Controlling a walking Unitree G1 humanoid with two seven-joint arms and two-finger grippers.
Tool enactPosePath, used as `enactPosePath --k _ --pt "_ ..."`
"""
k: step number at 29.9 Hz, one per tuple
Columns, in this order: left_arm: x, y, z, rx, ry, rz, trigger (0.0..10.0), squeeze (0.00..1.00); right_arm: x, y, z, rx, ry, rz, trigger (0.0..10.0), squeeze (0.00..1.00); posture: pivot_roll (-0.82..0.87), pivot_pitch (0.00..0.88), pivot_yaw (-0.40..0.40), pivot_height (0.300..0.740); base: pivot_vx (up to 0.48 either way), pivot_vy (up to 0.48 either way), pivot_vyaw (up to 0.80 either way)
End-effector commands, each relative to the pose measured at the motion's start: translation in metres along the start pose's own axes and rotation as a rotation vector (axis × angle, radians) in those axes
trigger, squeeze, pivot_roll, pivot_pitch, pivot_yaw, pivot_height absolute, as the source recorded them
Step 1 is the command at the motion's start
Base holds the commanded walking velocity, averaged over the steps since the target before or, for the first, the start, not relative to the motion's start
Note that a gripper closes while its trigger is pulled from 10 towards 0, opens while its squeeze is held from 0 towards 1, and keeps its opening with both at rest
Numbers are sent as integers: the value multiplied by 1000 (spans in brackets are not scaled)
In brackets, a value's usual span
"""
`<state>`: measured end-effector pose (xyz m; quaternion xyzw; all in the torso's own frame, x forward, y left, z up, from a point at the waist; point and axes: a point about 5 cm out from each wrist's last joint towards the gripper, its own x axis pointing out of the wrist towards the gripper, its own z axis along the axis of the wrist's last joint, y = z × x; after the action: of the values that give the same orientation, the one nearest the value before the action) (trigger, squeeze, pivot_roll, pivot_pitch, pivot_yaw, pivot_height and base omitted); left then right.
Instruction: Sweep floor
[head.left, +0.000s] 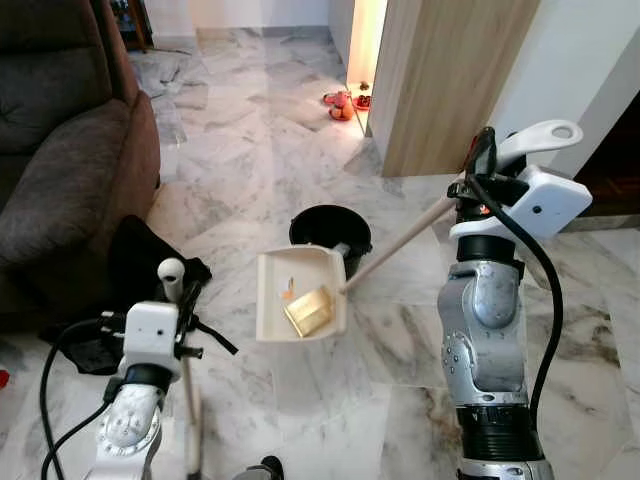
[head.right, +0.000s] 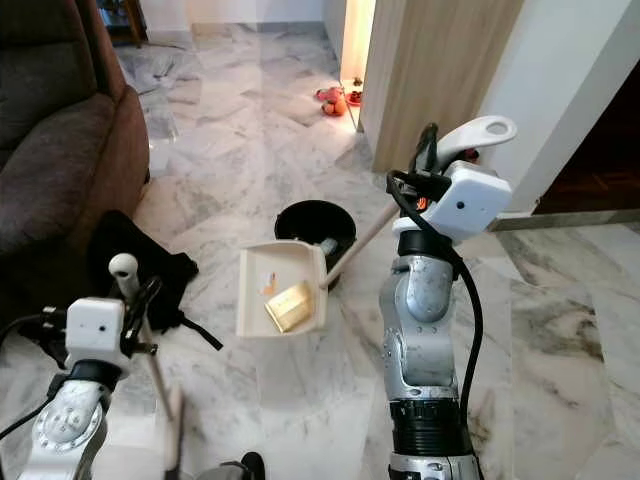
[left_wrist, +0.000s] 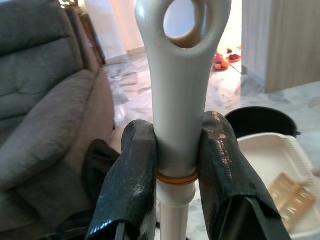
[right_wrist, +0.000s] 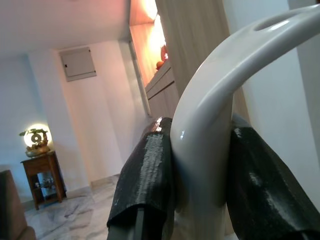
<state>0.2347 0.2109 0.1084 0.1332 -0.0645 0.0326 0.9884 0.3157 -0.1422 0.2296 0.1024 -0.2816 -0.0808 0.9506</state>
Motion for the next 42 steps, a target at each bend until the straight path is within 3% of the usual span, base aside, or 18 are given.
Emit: enactPosePath --k 1,11,34,42 --pt "0 5 10 37 -51 18 10000 0 12 7 23 47 -105 7 10000 0 78 120 -10 740 0 0 0" --pt "2 -1 15 19 -64 16 10000 0 27 4 34 12 -167 0 10000 0 74 111 -13 740 0 0 0" --pt "8 -8 18 5 -88 21 10000 0 30 2 31 11 -170 12 10000 0 82 50 -13 740 0 0 0" --pt "8 -10 17 -1 -88 15 10000 0 30 3 29 21 -166 16 10000 0 80 35 -11 740 285 0 0"
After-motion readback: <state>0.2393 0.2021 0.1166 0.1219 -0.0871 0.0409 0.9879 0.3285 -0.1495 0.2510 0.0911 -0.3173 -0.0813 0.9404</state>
